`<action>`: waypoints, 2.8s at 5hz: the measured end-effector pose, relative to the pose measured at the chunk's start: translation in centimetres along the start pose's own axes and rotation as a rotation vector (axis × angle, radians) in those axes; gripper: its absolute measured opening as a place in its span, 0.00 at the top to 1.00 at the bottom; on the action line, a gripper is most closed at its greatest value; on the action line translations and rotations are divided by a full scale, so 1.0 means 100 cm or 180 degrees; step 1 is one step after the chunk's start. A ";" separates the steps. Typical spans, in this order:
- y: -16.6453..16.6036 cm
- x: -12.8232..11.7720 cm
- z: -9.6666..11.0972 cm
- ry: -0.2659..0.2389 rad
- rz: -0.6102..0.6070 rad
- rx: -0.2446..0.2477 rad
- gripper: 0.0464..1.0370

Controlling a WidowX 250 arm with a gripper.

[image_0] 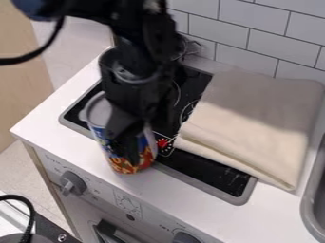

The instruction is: Take the blue can to the lower left corner of the burner

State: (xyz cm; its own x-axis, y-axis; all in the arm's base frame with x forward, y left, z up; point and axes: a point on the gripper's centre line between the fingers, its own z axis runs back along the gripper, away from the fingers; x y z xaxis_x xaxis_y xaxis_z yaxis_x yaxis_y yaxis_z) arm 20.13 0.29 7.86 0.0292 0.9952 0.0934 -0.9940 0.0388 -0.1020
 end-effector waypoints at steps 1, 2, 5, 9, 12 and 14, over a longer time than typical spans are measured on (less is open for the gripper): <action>0.005 0.012 -0.003 -0.0037 0.0036 -0.0052 0.04; 0.007 0.020 -0.003 -0.0049 0.0048 -0.0037 0.04; 0.011 0.051 -0.002 -0.0033 0.0082 0.0025 0.04; 0.007 0.045 0.000 -0.0100 -0.0059 0.0010 0.04; -0.013 -0.005 0.026 0.0101 -0.0356 0.0041 0.04; -0.043 -0.022 0.044 -0.0153 -0.1704 -0.0098 0.04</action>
State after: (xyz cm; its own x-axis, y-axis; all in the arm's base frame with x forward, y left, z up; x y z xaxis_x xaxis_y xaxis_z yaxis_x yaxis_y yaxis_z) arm 23.90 -2.47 12.43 0.5255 0.8303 0.1855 -0.8378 0.5430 -0.0567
